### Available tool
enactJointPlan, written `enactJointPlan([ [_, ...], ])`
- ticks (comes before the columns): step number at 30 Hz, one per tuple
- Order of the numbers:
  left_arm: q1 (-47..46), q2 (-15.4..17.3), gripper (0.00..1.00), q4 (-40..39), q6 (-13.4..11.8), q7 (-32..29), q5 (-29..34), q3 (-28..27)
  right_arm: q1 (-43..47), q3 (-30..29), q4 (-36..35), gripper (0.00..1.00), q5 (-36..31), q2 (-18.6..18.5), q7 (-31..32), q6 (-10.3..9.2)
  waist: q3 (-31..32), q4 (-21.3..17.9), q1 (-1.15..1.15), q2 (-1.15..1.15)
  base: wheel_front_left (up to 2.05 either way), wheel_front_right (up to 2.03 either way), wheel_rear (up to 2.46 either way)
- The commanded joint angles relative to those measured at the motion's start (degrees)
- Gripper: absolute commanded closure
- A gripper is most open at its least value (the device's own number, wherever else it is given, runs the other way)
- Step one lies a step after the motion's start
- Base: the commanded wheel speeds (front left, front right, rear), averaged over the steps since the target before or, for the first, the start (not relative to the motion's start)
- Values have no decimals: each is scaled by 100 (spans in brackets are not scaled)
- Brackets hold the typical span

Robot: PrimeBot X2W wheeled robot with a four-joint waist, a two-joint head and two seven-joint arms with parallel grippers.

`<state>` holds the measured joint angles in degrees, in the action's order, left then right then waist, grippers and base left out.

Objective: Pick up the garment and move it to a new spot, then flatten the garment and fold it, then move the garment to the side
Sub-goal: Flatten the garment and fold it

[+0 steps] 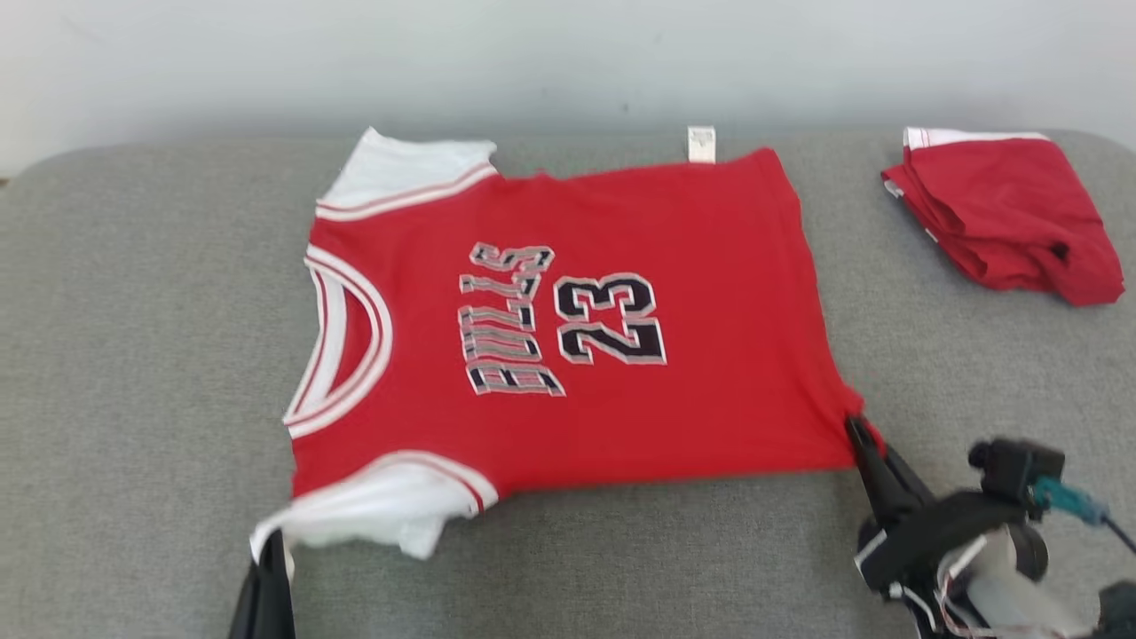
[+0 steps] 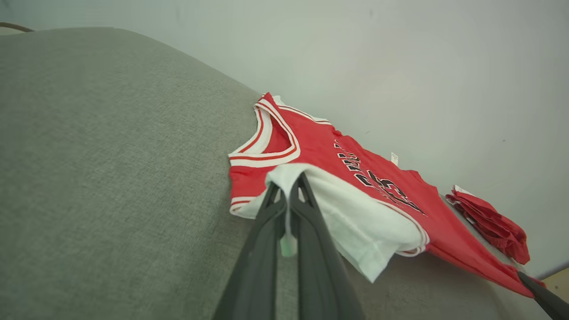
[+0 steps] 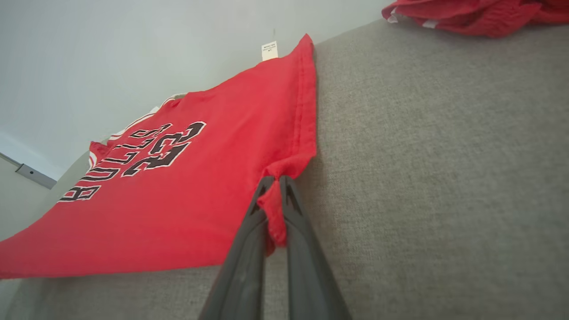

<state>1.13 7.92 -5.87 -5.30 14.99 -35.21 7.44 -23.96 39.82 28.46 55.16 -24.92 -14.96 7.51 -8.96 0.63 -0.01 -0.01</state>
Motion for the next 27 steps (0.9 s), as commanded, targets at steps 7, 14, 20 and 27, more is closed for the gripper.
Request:
enactJointPlan([
  [7, 691, -303, 100, 183, 158, 27, 241, -281, 750, -370, -136, 100, -207, -9, 140, -6, 212, 151, 1, 1, 0, 0, 0],
  [14, 853, -382, 100, 405, 281, 27, 560, -415, 1327, -777, -494, 100, -548, 36, 601, -6, 281, 201, 1, 1, 0, 0, 0],
  [20, 711, -428, 100, 383, 374, 27, 702, -469, 1533, -1151, -911, 100, -913, 238, 891, -6, 266, 98, 1, 1, 0, 0, 0],
  [27, 154, -316, 100, 213, 582, 27, 897, -558, 1329, -1615, -1352, 100, -1212, 454, 1275, -6, 190, -23, 1, 1, 0, 0, 0],
])
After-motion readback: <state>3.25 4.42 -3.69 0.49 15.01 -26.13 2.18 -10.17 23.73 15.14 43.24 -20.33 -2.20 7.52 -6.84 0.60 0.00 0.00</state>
